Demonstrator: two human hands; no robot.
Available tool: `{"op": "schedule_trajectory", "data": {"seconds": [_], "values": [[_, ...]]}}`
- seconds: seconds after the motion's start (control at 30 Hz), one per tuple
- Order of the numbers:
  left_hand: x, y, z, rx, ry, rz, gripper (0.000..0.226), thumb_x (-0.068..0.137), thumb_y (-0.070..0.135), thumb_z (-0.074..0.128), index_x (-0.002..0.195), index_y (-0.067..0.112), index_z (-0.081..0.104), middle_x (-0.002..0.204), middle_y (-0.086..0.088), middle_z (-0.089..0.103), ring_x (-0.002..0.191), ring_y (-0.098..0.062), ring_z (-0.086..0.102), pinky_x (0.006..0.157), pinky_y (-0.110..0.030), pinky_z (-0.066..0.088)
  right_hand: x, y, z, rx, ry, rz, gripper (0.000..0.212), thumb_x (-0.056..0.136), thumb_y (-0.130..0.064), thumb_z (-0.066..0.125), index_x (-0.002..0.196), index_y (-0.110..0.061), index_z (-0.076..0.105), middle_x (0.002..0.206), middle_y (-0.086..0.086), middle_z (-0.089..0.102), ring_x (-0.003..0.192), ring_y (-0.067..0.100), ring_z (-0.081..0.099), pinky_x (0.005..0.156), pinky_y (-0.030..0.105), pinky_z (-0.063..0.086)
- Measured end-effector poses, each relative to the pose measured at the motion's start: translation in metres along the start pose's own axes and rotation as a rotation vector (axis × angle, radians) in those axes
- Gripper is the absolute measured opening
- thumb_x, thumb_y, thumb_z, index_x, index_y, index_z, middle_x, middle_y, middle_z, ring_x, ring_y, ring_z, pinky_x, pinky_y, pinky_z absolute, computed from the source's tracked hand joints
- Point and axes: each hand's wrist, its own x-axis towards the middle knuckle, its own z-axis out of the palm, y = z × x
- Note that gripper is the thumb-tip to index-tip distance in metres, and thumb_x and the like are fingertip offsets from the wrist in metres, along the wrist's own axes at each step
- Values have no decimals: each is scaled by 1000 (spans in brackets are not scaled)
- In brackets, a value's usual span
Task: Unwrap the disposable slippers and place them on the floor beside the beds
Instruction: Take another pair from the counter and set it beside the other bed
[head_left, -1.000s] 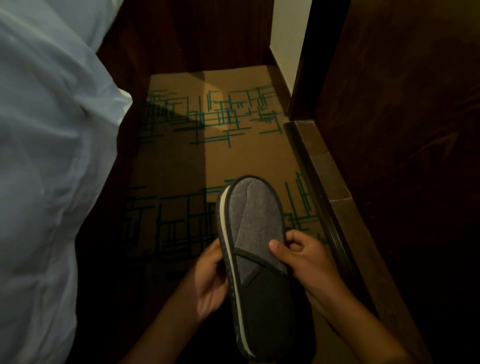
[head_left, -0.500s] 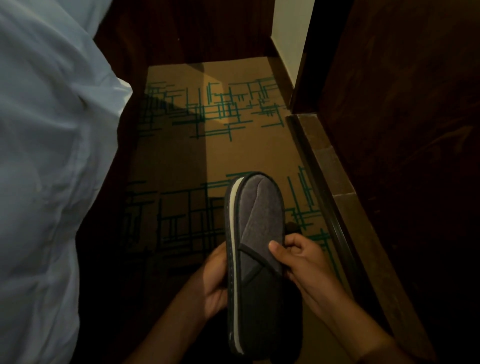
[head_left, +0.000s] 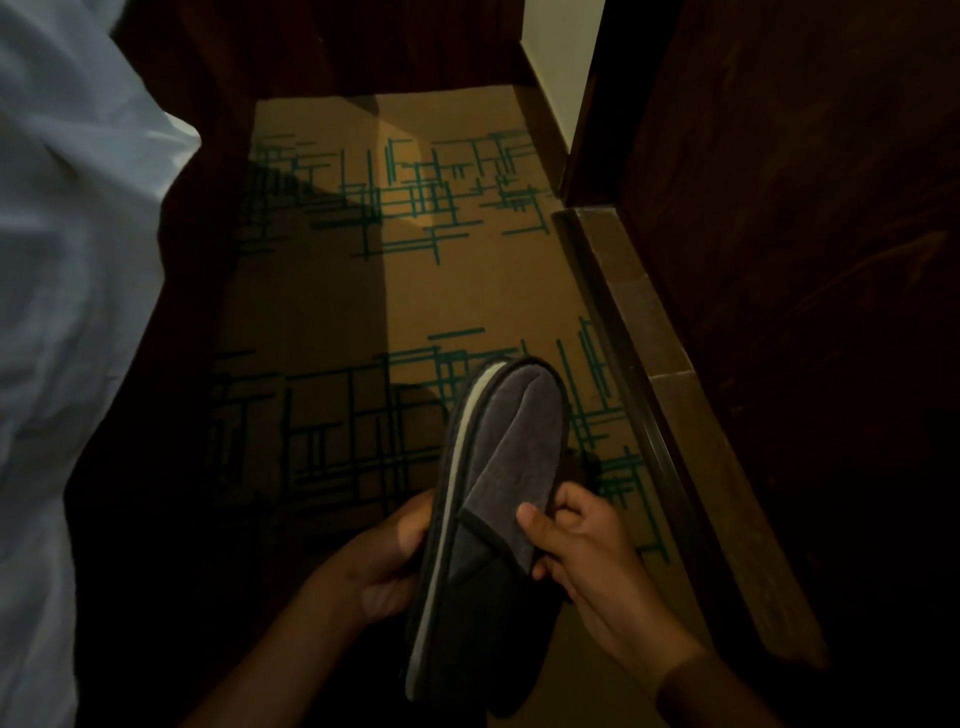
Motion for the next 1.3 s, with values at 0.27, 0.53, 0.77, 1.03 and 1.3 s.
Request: {"op": "schedule_trajectory", "data": {"seconds": [0.27,0.53,0.77,1.03,1.3], "values": [[42,15,-33,167,128,122,33,84,4,59,117,2,64,99,-10,79,85,-18,75,78,-30,60,6,13,-12,260,64,91,6,91,-7,62,92,-13,63,100,15,75,76,20,69,54,27,49],[101,66,-65,1141,332,314,31,87,-14,62,117,-6,64,101,-18,64,87,-18,57,75,-17,47,-3,65,-6,519,263,445,43,86,5,66,122,-13,50,110,18,67,91,33,69,58,35,56],[133,59,-59,1335,409,428,25,79,-7,72,103,-1,71,94,-17,71,88,-16,61,71,-24,44,-9,73,8,433,248,622,33,94,-11,62,117,-18,40,93,29,62,81,38,69,60,39,60],[134,51,-53,1405,470,510,20,80,-1,72,101,-3,73,93,-18,67,87,-22,57,70,-23,36,-13,79,31,614,323,639,8,96,-7,57,101,-1,57,95,26,63,81,34,69,66,34,55],[133,47,-54,1450,504,513,22,79,-1,75,101,-4,74,102,-27,67,96,-36,63,75,-24,38,-8,78,41,626,398,522,12,97,-7,56,100,5,56,96,27,64,66,27,71,52,25,61]]}}
